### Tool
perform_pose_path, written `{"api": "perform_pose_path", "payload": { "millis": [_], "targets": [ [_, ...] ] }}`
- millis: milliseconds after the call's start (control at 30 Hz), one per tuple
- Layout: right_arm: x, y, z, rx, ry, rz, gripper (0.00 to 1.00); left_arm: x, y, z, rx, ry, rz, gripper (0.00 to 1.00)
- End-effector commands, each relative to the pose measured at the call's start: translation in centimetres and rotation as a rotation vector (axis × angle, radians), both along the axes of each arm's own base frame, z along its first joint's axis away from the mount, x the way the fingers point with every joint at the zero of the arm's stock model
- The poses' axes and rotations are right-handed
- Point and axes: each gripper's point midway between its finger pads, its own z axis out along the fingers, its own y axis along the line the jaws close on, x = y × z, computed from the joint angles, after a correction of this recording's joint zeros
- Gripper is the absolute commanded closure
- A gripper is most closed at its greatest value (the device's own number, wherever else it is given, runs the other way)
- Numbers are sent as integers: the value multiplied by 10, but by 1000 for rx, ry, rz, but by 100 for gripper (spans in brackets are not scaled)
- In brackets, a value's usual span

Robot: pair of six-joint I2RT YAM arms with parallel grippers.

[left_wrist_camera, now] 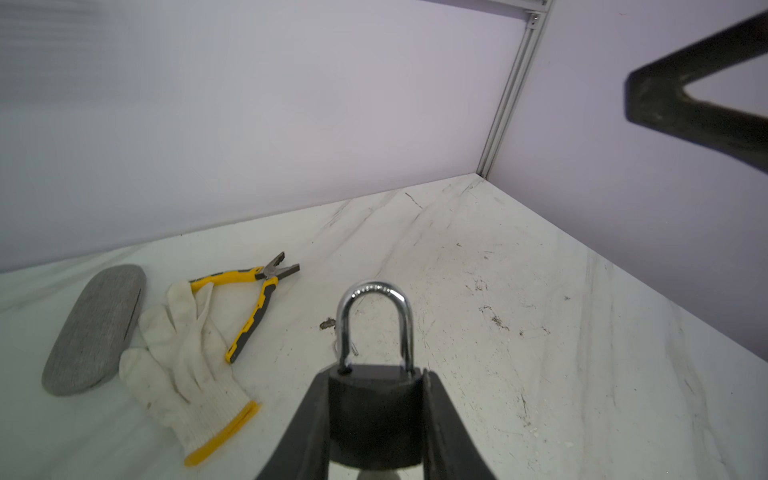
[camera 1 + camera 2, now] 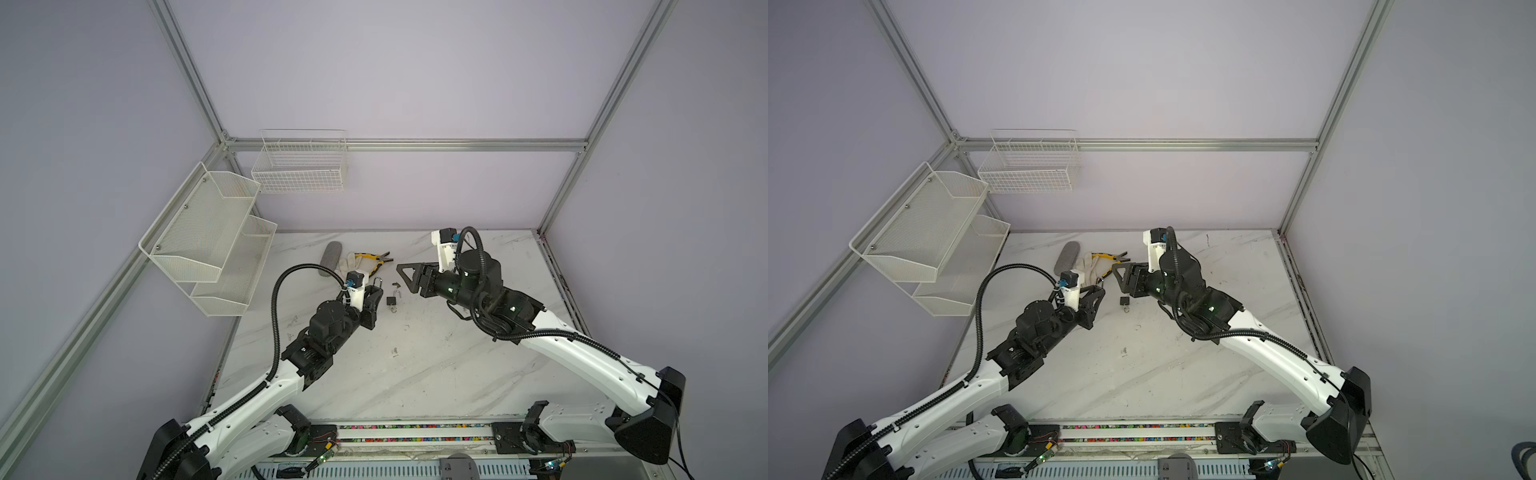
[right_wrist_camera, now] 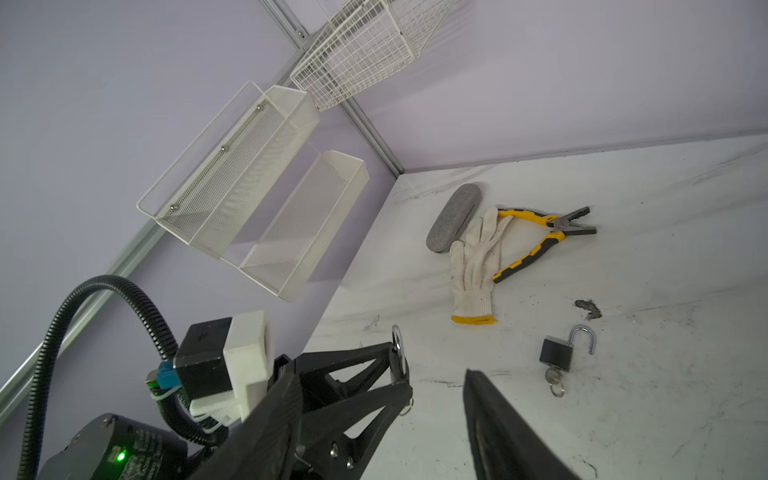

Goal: Unlock with the key

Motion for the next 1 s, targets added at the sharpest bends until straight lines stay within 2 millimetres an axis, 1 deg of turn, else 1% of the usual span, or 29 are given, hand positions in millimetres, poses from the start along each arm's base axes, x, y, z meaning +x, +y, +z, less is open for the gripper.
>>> {"api": "perform_pose_path", "payload": {
  "millis": [0, 33, 100, 167, 233, 300, 367, 467, 567, 633, 733, 800, 833, 967],
  "targets": [
    [-2, -7, -33, -239, 39, 29, 34, -6, -15, 24, 38, -214, -90, 100],
    [3, -2, -44, -278, 64, 27, 34, -6, -17, 23, 46, -222, -98, 100],
    [11, -1, -43, -317, 54, 10, 33, -5, -19, 20, 60, -229, -102, 100],
    [16, 5, -38, -329, 50, 12, 32, -5, -20, 20, 65, -238, -97, 100],
    [26, 7, -45, -387, 53, -2, 32, -3, -19, 20, 63, -245, -83, 100],
    [31, 11, -55, -438, 57, 10, 32, -3, -20, 17, 69, -246, -84, 100],
    [35, 14, -56, -457, 51, 15, 32, -1, -20, 14, 75, -239, -76, 100],
    [44, 13, -60, -498, 56, -20, 31, 0, -19, 12, 79, -237, -68, 100],
    [51, 13, -70, -564, 58, -31, 31, 1, -20, 9, 91, -241, -69, 100],
    [56, 10, -71, -583, 58, -60, 31, 2, -19, 8, 93, -238, -63, 100],
    [58, 9, -72, -616, 57, -54, 31, 1, -19, 9, 93, -245, -60, 100],
    [58, 10, -76, -638, 62, -41, 31, 1, -18, 8, 102, -248, -56, 100],
    [58, 9, -76, -646, 66, -39, 31, 1, -18, 8, 106, -251, -54, 100],
    [56, 11, -50, -601, 8, -27, 31, 1, -17, 8, 109, -256, -51, 100]
  ]
}}
